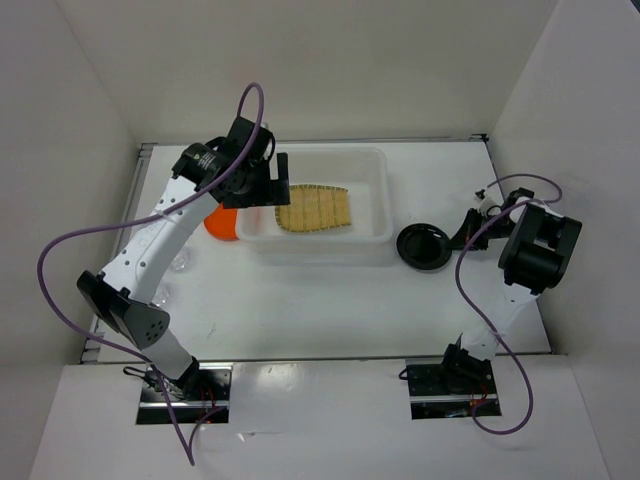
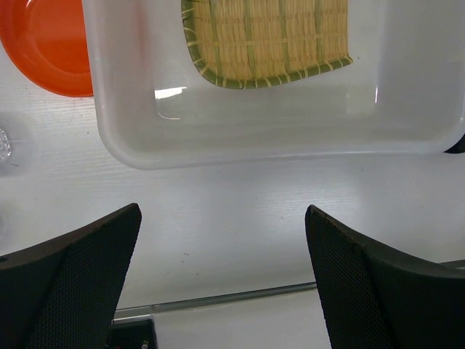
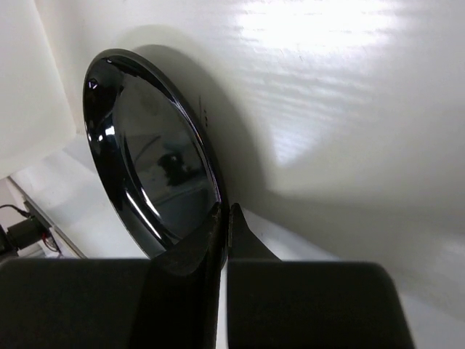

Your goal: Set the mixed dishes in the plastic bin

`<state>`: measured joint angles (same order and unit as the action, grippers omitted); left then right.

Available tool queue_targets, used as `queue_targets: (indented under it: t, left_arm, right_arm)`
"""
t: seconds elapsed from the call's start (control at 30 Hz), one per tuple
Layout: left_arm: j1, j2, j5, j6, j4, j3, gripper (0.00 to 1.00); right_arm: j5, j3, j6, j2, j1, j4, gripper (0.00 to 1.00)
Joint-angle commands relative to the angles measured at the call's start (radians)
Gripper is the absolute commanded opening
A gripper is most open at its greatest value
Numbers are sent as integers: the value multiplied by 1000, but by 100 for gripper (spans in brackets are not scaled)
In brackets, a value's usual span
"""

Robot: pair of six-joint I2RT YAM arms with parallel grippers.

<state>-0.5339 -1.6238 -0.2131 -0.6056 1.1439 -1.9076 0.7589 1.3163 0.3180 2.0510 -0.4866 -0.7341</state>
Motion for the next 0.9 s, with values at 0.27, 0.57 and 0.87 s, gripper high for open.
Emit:
queue_targets:
  t: [0.27,0.57,0.87]
  left_arm:
    - [-1,-13,-25,35,-36,-28,100]
    - [29,5,-6,53,-55,15,100]
    - [29,-4,4,72,-73,13,100]
  right_arm:
    - [-24,78,-20,-89,-27,-179,0]
    - [49,20,-20,-135,-18,-200,0]
    - [108,-40,-51,-284,26,-160,0]
